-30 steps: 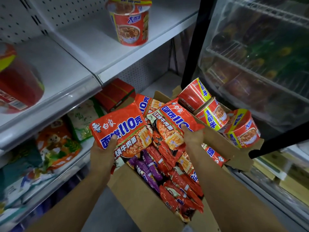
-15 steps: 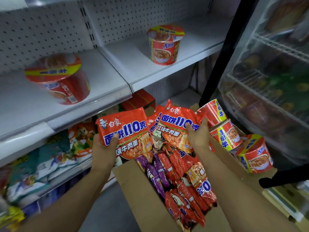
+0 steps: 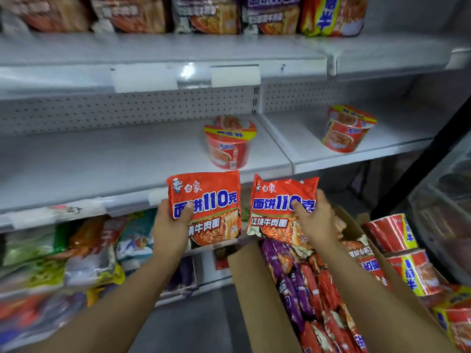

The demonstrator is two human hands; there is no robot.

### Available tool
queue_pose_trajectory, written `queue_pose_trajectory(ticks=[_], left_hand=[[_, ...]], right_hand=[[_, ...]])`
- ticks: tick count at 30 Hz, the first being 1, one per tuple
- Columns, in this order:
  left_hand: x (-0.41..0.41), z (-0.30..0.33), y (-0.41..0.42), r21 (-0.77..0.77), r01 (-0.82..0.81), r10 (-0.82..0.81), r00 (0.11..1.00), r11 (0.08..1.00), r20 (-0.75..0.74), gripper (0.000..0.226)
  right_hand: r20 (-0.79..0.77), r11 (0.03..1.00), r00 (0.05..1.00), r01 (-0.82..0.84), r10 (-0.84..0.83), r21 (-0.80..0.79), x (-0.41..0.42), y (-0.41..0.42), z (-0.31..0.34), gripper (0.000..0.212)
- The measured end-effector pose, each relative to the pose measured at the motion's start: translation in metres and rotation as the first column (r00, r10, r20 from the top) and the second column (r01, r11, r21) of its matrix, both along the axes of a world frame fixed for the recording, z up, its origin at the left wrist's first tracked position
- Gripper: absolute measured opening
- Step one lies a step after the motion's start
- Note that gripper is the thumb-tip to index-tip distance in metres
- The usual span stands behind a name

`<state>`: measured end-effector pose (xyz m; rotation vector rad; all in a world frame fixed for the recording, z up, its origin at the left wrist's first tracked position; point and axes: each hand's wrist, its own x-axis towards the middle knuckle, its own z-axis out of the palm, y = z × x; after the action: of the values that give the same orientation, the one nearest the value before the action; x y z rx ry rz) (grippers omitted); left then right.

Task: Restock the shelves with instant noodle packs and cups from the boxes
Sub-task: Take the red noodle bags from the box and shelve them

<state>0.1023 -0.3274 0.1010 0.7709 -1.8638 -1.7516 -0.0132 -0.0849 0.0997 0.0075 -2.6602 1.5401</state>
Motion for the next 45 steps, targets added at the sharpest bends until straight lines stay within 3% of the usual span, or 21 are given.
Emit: queue_pose_trajectory(ticks=[10, 15, 19, 27, 37, 45], left_hand=[[0.120, 0.037, -0.131, -0.028, -0.161, 0.159, 0.985, 0.986, -0.068, 0.029], [0.190, 0.058, -0.202, -0.062, -0.303, 0.296, 0.949, 0.951, -0.105, 0.019], [0.248, 0.071, -0.262, -0.058, -0.412, 0.404, 0.907, 0.909, -0.117, 0.017], [0.333, 0.107, -0.337, -0.018, -0.616, 0.598, 0.770, 0.787, -0.223, 0.015], [0.387, 0.151, -0.411, -0.046, -0.757, 0.714, 0.633, 0.652, -0.301, 0.014], [0.380, 0.206, -0.482, 0.019, -0.801, 0.735, 0.539, 0.598, -0.412, 0.017]], right_hand=[[-0.092, 0.971, 0.970, -0.231, 0.225, -0.061, 0.074, -0.159, 0.047, 0.034], [-0.150, 0.940, 0.933, -0.337, 0.326, -0.055, 0.118, -0.246, 0.062, 0.038], [-0.180, 0.885, 0.879, -0.460, 0.441, -0.079, 0.152, -0.315, 0.078, 0.026], [-0.229, 0.752, 0.751, -0.651, 0.619, -0.103, 0.204, -0.433, 0.122, 0.025], [-0.365, 0.602, 0.598, -0.790, 0.713, -0.118, 0.236, -0.561, 0.182, 0.024], [-0.434, 0.520, 0.563, -0.824, 0.703, -0.227, 0.221, -0.651, 0.237, 0.033]])
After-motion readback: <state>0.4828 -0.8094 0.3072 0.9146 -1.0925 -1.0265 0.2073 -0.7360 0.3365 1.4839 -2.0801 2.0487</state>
